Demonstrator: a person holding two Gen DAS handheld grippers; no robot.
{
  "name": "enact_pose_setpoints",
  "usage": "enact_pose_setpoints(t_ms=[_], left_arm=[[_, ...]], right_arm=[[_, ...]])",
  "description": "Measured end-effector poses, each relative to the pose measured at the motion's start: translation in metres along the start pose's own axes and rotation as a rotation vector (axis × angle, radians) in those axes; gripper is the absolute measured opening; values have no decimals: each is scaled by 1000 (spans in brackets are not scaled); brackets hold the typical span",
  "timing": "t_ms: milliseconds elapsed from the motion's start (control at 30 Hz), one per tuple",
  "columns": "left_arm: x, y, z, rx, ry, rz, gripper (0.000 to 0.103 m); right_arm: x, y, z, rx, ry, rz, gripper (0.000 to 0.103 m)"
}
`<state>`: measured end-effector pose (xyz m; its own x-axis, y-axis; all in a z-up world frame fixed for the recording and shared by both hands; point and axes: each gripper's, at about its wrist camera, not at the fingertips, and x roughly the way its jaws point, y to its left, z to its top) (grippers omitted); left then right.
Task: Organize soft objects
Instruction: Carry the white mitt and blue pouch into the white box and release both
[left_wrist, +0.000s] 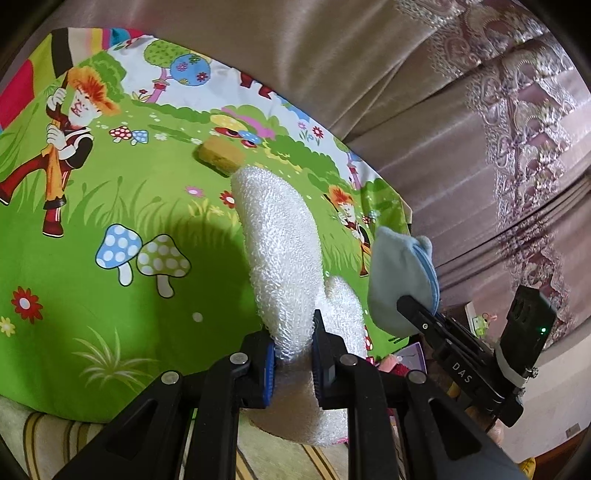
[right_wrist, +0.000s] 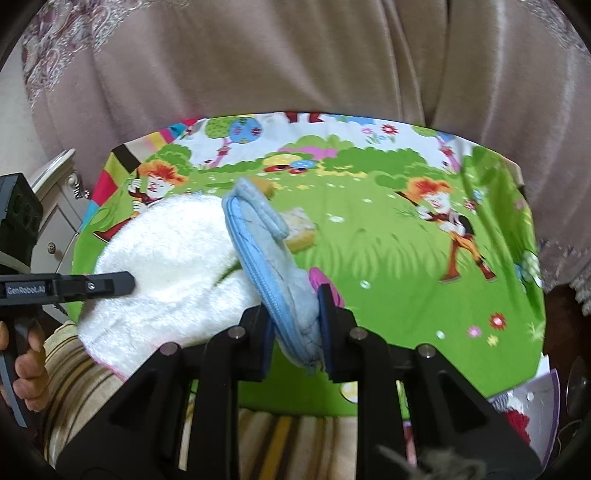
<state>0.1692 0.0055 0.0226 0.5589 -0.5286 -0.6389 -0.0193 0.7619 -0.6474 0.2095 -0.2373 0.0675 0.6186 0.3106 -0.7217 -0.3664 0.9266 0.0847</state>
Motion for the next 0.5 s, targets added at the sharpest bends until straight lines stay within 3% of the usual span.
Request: enact_pose_setpoints(t_ms=[500], left_arm=[[6, -46, -15, 75, 17, -39, 16]], right_arm=[[-47, -44, -34, 85, -21, -56, 25]])
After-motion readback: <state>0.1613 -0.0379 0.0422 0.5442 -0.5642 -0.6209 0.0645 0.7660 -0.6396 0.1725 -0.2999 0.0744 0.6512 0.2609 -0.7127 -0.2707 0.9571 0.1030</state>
